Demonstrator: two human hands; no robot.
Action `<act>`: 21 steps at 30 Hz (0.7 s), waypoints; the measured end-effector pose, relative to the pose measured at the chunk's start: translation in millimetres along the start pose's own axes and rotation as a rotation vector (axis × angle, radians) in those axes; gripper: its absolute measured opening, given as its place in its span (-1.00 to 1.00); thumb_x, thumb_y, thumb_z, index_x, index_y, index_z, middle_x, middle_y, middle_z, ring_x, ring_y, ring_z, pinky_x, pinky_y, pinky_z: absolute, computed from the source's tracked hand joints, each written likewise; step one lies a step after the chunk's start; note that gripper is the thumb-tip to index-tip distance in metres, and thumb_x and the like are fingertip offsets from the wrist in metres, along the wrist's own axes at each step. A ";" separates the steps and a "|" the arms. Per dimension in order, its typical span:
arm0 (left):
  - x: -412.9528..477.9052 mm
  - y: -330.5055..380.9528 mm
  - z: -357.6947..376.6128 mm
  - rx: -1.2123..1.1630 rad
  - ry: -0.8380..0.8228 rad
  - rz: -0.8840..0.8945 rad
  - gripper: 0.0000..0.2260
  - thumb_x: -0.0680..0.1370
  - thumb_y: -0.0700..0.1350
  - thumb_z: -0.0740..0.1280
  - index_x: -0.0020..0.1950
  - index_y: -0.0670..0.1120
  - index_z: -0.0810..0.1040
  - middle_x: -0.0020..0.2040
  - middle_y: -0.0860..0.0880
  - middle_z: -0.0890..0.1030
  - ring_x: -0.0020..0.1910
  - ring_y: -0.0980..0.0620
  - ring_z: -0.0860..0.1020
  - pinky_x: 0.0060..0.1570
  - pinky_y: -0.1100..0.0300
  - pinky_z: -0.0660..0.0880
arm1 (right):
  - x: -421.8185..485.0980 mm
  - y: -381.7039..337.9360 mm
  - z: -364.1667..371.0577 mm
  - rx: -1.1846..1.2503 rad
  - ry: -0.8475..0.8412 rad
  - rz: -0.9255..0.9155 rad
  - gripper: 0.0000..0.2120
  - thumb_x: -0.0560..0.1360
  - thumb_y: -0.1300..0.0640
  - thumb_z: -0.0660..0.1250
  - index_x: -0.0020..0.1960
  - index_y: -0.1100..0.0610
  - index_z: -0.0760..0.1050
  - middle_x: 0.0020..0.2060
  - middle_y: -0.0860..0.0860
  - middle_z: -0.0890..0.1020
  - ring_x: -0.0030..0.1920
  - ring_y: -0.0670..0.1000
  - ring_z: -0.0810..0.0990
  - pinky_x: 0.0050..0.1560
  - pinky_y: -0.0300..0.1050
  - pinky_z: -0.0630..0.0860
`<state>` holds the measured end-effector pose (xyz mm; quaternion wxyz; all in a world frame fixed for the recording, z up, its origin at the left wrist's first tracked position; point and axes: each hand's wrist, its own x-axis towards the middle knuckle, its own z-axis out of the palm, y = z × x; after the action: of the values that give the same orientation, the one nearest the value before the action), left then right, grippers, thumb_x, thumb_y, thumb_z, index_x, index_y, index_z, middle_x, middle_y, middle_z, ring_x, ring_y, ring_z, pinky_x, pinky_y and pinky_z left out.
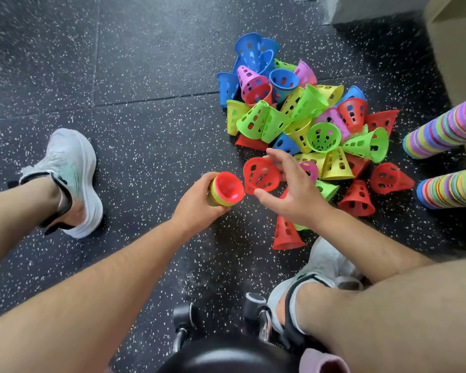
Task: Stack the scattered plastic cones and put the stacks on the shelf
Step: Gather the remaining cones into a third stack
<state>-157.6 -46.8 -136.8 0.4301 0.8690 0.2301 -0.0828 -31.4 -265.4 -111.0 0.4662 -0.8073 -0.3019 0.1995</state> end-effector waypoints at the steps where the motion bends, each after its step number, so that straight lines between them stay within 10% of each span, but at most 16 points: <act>1: 2.2 6.6 2.0 -0.007 -0.007 0.019 -0.41 0.36 -0.03 0.61 0.27 0.31 0.43 0.13 0.30 0.62 0.11 0.35 0.55 0.15 0.20 0.51 | -0.1 -0.1 -0.7 -0.001 -0.013 0.011 -0.28 0.42 -0.17 0.43 0.49 -0.05 0.24 0.30 -0.14 0.42 0.33 -0.19 0.42 0.30 -0.30 0.37; 10: 5.8 30.9 24.5 0.009 -0.063 0.096 -0.47 0.43 -0.09 0.59 0.32 0.03 0.44 0.16 0.10 0.62 0.13 0.09 0.60 0.20 0.00 0.56 | -14.9 7.9 -10.9 -0.048 -0.077 0.037 -0.34 0.48 -0.17 0.36 0.50 0.01 0.30 0.38 -0.12 0.38 0.38 -0.14 0.39 0.41 -0.04 0.38; 21: 3.0 47.7 31.6 -0.016 -0.114 0.263 -0.30 0.44 -0.07 0.63 0.52 -0.02 0.41 0.33 0.01 0.54 0.30 0.12 0.51 0.30 0.16 0.50 | -32.0 15.9 -17.2 -0.151 -0.227 0.104 -0.27 0.53 -0.23 0.33 0.59 -0.15 0.09 0.36 -0.23 0.37 0.34 -0.28 0.30 0.34 -0.34 0.20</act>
<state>-130.7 -95.6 -123.4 0.4566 0.8821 0.0902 -0.0730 -39.9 -303.9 -115.3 0.3558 -0.8269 -0.3246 0.2902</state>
